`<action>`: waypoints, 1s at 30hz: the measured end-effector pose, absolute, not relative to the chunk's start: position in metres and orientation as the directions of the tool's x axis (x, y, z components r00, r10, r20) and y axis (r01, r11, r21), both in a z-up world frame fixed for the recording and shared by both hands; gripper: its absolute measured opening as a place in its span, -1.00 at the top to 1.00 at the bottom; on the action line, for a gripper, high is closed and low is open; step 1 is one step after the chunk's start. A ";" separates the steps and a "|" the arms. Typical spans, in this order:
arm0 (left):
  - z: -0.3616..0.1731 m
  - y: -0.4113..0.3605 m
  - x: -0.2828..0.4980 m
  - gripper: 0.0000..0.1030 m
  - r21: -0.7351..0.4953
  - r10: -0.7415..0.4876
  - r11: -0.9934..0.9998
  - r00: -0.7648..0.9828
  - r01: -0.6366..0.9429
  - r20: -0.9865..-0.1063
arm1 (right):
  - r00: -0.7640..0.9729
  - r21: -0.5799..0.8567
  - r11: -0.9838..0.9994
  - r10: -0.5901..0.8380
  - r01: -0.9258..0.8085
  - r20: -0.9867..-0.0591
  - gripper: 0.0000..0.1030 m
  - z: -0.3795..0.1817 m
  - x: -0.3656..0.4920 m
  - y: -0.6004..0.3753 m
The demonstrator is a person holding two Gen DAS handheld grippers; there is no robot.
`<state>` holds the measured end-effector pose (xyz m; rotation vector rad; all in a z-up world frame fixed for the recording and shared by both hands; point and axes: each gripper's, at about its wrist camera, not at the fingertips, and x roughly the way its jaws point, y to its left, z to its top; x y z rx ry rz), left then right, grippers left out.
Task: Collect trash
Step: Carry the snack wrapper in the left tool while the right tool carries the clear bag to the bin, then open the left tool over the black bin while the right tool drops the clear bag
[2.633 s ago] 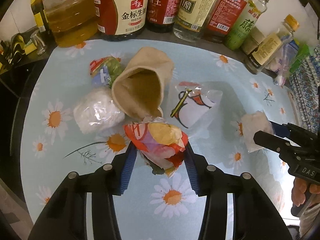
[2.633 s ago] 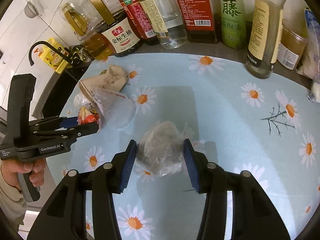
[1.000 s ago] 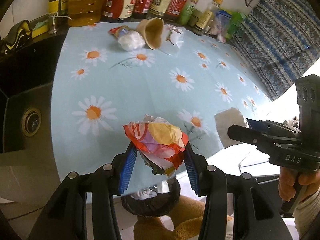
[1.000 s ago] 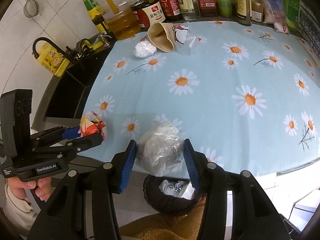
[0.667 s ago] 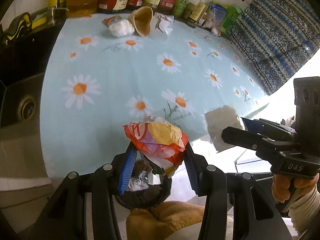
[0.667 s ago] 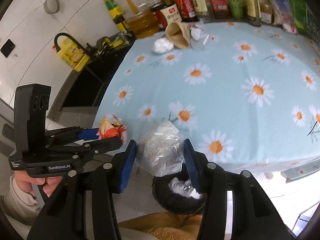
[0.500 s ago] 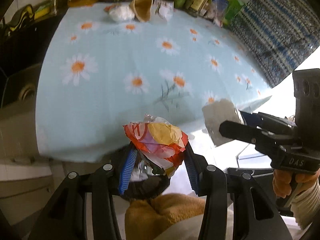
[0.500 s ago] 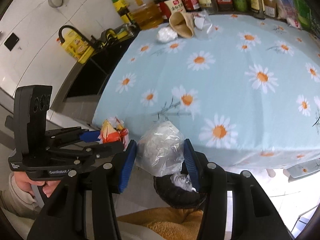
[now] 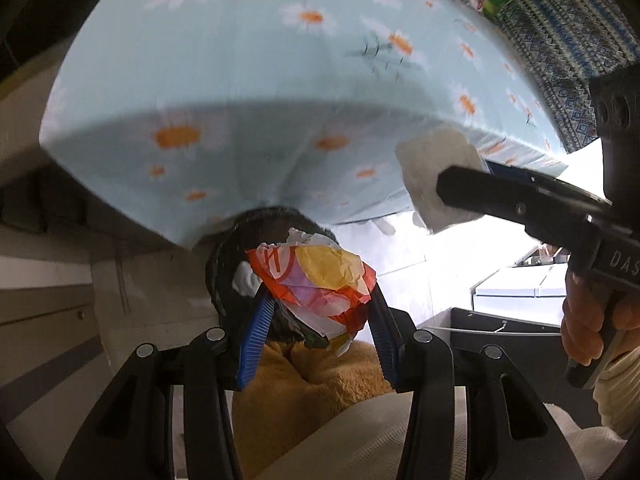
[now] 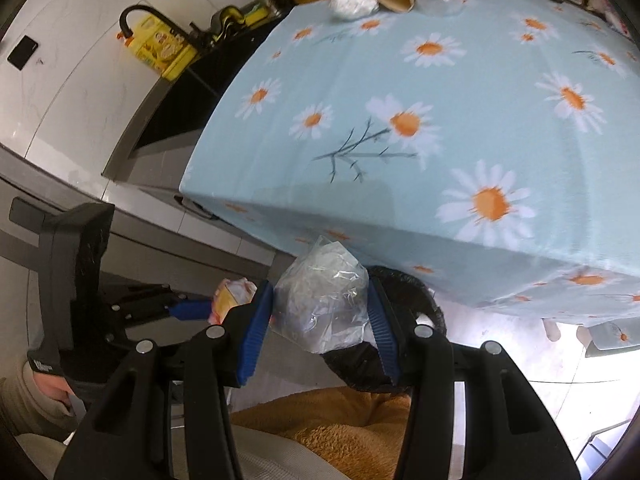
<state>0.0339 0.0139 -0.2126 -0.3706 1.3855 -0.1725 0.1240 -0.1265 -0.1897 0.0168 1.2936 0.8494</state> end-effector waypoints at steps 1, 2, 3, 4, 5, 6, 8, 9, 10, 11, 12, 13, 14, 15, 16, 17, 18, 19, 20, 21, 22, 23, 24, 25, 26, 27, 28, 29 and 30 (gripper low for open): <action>-0.216 0.014 0.032 0.12 -0.359 -0.338 0.927 0.175 -0.106 -0.925 | 0.013 0.459 0.703 0.554 -0.543 -0.832 0.06 -0.193 0.123 -0.123; -0.219 0.012 0.029 0.12 -0.368 -0.347 0.922 0.168 -0.118 -0.923 | 0.006 0.457 0.701 0.549 -0.547 -0.835 0.05 -0.195 0.123 -0.121; -0.221 0.010 0.027 0.12 -0.373 -0.352 0.920 0.164 -0.121 -0.921 | 0.003 0.447 0.701 0.540 -0.556 -0.842 0.05 -0.197 0.122 -0.119; -0.223 0.009 0.024 0.12 -0.372 -0.351 0.921 0.159 -0.121 -0.923 | 0.001 0.442 0.699 0.535 -0.562 -0.845 0.05 -0.197 0.122 -0.117; -0.225 0.007 0.023 0.12 -0.370 -0.351 0.921 0.155 -0.124 -0.924 | -0.003 0.441 0.696 0.533 -0.567 -0.846 0.05 -0.198 0.121 -0.117; -0.227 0.006 0.021 0.12 -0.374 -0.354 0.918 0.151 -0.131 -0.923 | -0.007 0.441 0.693 0.533 -0.570 -0.846 0.05 -0.199 0.121 -0.116; -0.230 0.004 0.019 0.12 -0.374 -0.355 0.916 0.147 -0.142 -0.923 | -0.011 0.438 0.690 0.529 -0.576 -0.848 0.05 -0.199 0.121 -0.114; -0.232 0.003 0.018 0.12 -0.373 -0.354 0.916 0.144 -0.147 -0.924 | -0.013 0.440 0.688 0.530 -0.577 -0.848 0.05 -0.199 0.122 -0.113; -0.232 0.003 0.017 0.09 -0.373 -0.354 0.916 0.141 -0.149 -0.925 | -0.013 0.441 0.688 0.532 -0.576 -0.847 0.03 -0.199 0.122 -0.113; -0.233 0.002 0.015 0.09 -0.371 -0.352 0.916 0.140 -0.151 -0.926 | -0.013 0.442 0.689 0.532 -0.575 -0.847 0.02 -0.199 0.123 -0.113; -0.233 0.002 0.015 0.08 -0.369 -0.349 0.917 0.142 -0.152 -0.926 | -0.014 0.442 0.689 0.532 -0.574 -0.847 -0.05 -0.198 0.124 -0.112; -0.233 0.001 0.014 0.06 -0.370 -0.349 0.916 0.144 -0.154 -0.926 | -0.013 0.447 0.689 0.537 -0.571 -0.844 -0.10 -0.197 0.125 -0.113; -0.233 0.001 0.015 -0.05 -0.366 -0.346 0.917 0.143 -0.157 -0.927 | -0.007 0.450 0.689 0.543 -0.569 -0.840 -0.10 -0.195 0.126 -0.114; -0.233 0.001 0.016 -0.07 -0.365 -0.344 0.917 0.141 -0.161 -0.928 | -0.001 0.450 0.690 0.546 -0.566 -0.838 -0.11 -0.193 0.127 -0.114; -0.233 0.002 0.016 -0.07 -0.365 -0.344 0.917 0.139 -0.164 -0.928 | 0.001 0.453 0.693 0.547 -0.561 -0.837 -0.12 -0.192 0.128 -0.116; -0.234 0.003 0.017 -0.08 -0.363 -0.343 0.916 0.139 -0.172 -0.929 | 0.001 0.458 0.696 0.550 -0.553 -0.835 -0.12 -0.192 0.130 -0.117; -0.234 0.003 0.017 -0.08 -0.363 -0.342 0.915 0.139 -0.173 -0.929 | 0.002 0.465 0.699 0.554 -0.543 -0.832 -0.12 -0.192 0.131 -0.119; -0.234 0.004 0.017 -0.08 -0.362 -0.341 0.916 0.139 -0.175 -0.930 | 0.004 0.467 0.703 0.555 -0.536 -0.832 -0.12 -0.192 0.133 -0.121; -0.234 0.005 0.017 -0.08 -0.359 -0.338 0.917 0.139 -0.176 -0.931 | 0.009 0.465 0.708 0.553 -0.532 -0.833 -0.12 -0.192 0.133 -0.124; -0.234 0.005 0.017 -0.08 -0.358 -0.337 0.917 0.139 -0.176 -0.931 | 0.014 0.463 0.712 0.553 -0.528 -0.833 -0.12 -0.191 0.134 -0.126; -0.233 0.005 0.017 -0.08 -0.358 -0.337 0.917 0.139 -0.176 -0.931 | 0.016 0.464 0.714 0.553 -0.524 -0.833 -0.12 -0.191 0.134 -0.128; -0.233 0.005 0.017 -0.08 -0.356 -0.335 0.918 0.139 -0.177 -0.932 | 0.019 0.465 0.717 0.554 -0.519 -0.832 -0.12 -0.191 0.135 -0.131; -0.233 0.006 0.017 -0.08 -0.354 -0.333 0.919 0.138 -0.177 -0.933 | 0.022 0.464 0.720 0.553 -0.516 -0.833 -0.12 -0.191 0.135 -0.131; -0.232 0.006 0.017 -0.08 -0.353 -0.332 0.919 0.138 -0.176 -0.933 | 0.025 0.464 0.723 0.553 -0.512 -0.833 -0.12 -0.192 0.135 -0.134; -0.232 0.006 0.018 -0.08 -0.351 -0.331 0.919 0.137 -0.176 -0.934 | 0.028 0.464 0.725 0.553 -0.509 -0.833 -0.12 -0.192 0.136 -0.135; -0.232 0.007 0.018 -0.08 -0.350 -0.329 0.920 0.137 -0.177 -0.934 | 0.030 0.465 0.728 0.552 -0.504 -0.833 -0.12 -0.193 0.136 -0.137; -0.232 0.006 0.018 -0.08 -0.349 -0.328 0.920 0.137 -0.176 -0.935 | 0.032 0.467 0.732 0.553 -0.496 -0.833 -0.12 -0.193 0.136 -0.139; -0.231 0.006 0.019 -0.08 -0.349 -0.328 0.921 0.138 -0.173 -0.935 | 0.033 0.469 0.733 0.554 -0.492 -0.832 -0.12 -0.194 0.136 -0.141; -0.230 0.006 0.020 -0.08 -0.348 -0.326 0.922 0.141 -0.171 -0.935 | 0.035 0.469 0.735 0.554 -0.490 -0.832 -0.12 -0.193 0.135 -0.142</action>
